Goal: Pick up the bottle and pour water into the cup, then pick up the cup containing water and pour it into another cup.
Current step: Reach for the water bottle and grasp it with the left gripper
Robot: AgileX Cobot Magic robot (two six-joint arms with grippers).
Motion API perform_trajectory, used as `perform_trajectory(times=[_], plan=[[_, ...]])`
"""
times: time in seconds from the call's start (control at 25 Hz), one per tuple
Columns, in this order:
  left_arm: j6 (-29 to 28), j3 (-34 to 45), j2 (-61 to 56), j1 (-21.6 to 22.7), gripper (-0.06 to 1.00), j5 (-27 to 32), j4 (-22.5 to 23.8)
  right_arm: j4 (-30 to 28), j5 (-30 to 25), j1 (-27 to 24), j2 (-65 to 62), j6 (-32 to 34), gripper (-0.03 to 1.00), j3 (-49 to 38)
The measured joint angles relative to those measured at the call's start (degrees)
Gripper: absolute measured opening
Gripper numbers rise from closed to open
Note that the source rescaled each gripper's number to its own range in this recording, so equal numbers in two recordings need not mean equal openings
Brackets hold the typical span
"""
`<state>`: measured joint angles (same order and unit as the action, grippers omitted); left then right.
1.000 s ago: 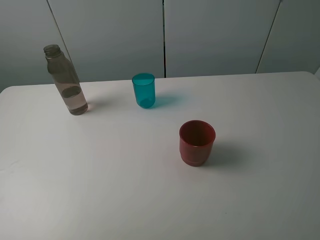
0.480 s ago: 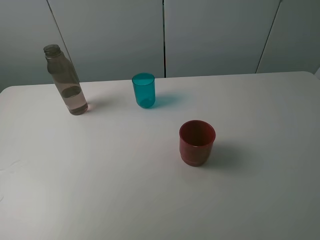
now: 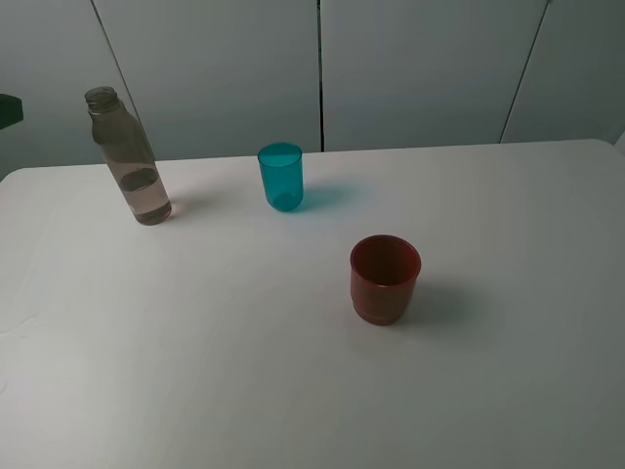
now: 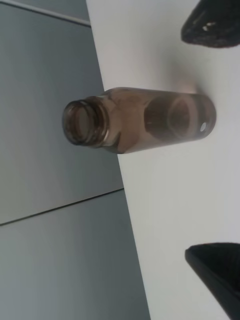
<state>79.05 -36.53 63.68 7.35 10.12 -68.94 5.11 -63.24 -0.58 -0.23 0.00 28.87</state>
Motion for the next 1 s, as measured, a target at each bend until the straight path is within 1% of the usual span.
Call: perform_trajectory(times=[0.08, 0.16, 0.2, 0.24, 0.28, 0.4, 0.64, 0.76, 0.92, 1.0], plan=[[9.4, 0.0, 3.4, -0.2, 0.99, 0.3, -9.1, 0.0, 0.0, 0.0, 0.0, 0.0, 0.76, 0.0], [20.7, 0.0, 6.6, -0.4, 0.99, 1.5, -20.1, 0.0, 0.0, 0.0, 0.0, 0.0, 0.76, 0.0], [26.3, 0.0, 8.3, -0.4, 0.99, 2.6, -23.7, 0.0, 0.0, 0.0, 0.0, 0.0, 0.76, 0.0], [29.5, 0.0, 10.0, -0.4, 0.99, 3.6, -26.4, 0.0, 0.0, 0.0, 0.0, -0.3, 0.76, 0.0], [32.0, 0.0, 11.5, -0.4, 0.99, 4.6, -27.9, 0.0, 0.0, 0.0, 0.0, 0.0, 0.76, 0.0], [34.7, 0.0, 15.1, -0.5, 0.99, 6.0, -29.7, 0.0, 0.0, 0.0, 0.0, 0.0, 0.76, 0.0], [36.4, 0.0, 17.1, -0.5, 0.99, 6.2, -30.1, 0.0, 0.0, 0.0, 0.0, 0.0, 0.76, 0.0], [36.4, 0.0, 17.2, -0.5, 0.99, 6.3, -30.2, 0.0, 0.0, 0.0, 0.0, 0.0, 0.76, 0.0], [33.5, 0.0, 17.2, -0.5, 0.99, 6.2, -30.2, 0.0, 0.0, 0.0, 0.0, 0.0, 0.76, 0.0], [33.3, 0.0, 17.1, -0.5, 0.99, 5.9, -30.2, 0.0, 0.0, 0.0, 0.0, 0.0, 0.76, 0.0]])
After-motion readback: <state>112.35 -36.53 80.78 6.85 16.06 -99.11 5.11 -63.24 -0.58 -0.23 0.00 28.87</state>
